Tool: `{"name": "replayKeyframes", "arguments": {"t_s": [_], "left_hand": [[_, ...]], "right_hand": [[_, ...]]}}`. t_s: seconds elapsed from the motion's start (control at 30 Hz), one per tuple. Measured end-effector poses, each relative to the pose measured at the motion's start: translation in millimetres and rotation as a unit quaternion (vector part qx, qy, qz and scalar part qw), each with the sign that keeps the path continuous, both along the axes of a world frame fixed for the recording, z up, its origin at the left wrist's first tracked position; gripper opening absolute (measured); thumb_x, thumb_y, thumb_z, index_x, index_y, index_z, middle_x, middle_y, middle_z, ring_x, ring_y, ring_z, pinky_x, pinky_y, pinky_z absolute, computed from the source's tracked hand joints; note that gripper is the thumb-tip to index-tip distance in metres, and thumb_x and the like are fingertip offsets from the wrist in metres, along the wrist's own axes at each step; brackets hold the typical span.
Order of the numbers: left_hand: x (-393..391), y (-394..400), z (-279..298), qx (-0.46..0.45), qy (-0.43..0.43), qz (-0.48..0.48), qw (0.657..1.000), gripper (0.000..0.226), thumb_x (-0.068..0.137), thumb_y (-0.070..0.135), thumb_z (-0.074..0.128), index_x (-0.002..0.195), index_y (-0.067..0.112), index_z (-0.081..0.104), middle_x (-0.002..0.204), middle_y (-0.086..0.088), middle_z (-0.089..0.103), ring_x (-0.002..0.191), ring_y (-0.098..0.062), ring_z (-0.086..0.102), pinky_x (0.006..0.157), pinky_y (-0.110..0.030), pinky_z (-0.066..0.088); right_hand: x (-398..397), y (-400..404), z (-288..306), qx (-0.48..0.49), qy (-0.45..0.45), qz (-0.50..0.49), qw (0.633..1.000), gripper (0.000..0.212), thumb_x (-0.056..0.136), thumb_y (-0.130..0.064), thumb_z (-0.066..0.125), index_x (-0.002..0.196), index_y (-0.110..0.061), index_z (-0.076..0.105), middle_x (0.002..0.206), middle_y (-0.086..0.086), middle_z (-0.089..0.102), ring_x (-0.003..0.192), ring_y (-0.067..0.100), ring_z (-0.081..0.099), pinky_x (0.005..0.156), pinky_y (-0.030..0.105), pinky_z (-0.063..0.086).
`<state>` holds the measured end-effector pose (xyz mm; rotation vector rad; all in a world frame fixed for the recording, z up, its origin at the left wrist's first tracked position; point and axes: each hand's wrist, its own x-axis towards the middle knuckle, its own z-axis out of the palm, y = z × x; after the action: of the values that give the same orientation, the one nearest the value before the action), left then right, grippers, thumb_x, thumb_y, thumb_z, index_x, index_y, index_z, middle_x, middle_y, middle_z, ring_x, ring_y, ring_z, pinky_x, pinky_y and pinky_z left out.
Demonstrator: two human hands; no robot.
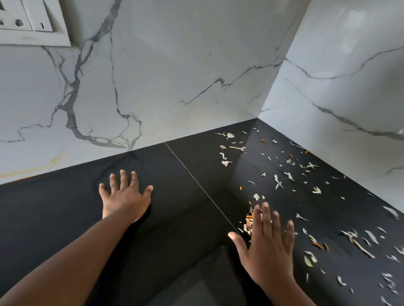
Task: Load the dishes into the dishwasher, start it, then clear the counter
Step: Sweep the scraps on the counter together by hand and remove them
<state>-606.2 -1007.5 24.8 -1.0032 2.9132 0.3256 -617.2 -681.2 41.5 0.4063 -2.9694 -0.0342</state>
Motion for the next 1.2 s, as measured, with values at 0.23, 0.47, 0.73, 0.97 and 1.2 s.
{"name": "replayKeyframes", "arguments": {"t_s": [0.23,0.47,0.73,0.97,1.2], "left_hand": [[16,7,2,0.007,0.011,-0.121,0.993,0.080,0.090,0.072,0.012,0.155,0.025,0.007,0.163,-0.005,-0.003,0.149,-0.024,-0.011,0.120,-0.046,-0.004],[53,42,6,-0.005,-0.020,-0.147,0.989,0.106,0.070,0.082,-0.005,0.155,0.017,-0.003,0.162,-0.004,-0.010,0.148,-0.022,-0.013,0.121,-0.041,-0.003],[100,155,13,-0.008,-0.046,-0.086,0.995,0.149,0.032,0.091,-0.035,0.153,0.010,-0.007,0.161,-0.009,-0.011,0.148,-0.025,-0.013,0.119,-0.039,-0.007],[47,271,14,0.016,-0.030,-0.063,0.997,0.133,0.055,0.096,-0.008,0.150,0.003,-0.015,0.158,-0.016,-0.020,0.145,-0.030,-0.021,0.118,-0.044,-0.014],[-6,309,22,0.024,-0.059,-0.066,0.996,0.129,0.063,0.096,0.003,0.149,0.002,-0.016,0.158,-0.016,-0.022,0.144,-0.030,-0.026,0.117,-0.045,-0.017]], "right_hand": [[75,116,-3,-0.022,-0.059,-0.171,0.983,0.124,0.063,-0.097,0.007,0.149,-0.011,0.032,0.154,0.007,0.034,0.141,0.027,0.033,0.114,0.045,0.026],[84,164,-8,-0.041,-0.093,-0.184,0.978,0.137,0.053,-0.102,0.014,0.153,-0.009,0.012,0.161,0.005,0.008,0.148,0.023,0.008,0.116,0.033,-0.011],[29,177,-12,-0.044,-0.070,-0.040,0.996,0.129,0.062,-0.100,0.013,0.151,-0.007,0.005,0.159,0.006,0.000,0.148,0.024,-0.009,0.114,0.032,-0.020],[6,184,-40,-0.102,-0.046,0.014,0.994,0.118,0.063,-0.094,0.036,0.140,-0.004,0.036,0.145,0.012,0.043,0.148,0.018,-0.007,0.116,0.038,0.004],[0,180,-47,-0.174,-0.029,0.036,0.984,0.118,0.060,-0.093,0.035,0.141,-0.006,0.033,0.139,0.018,0.051,0.143,0.029,0.019,0.118,0.035,0.000]]}}
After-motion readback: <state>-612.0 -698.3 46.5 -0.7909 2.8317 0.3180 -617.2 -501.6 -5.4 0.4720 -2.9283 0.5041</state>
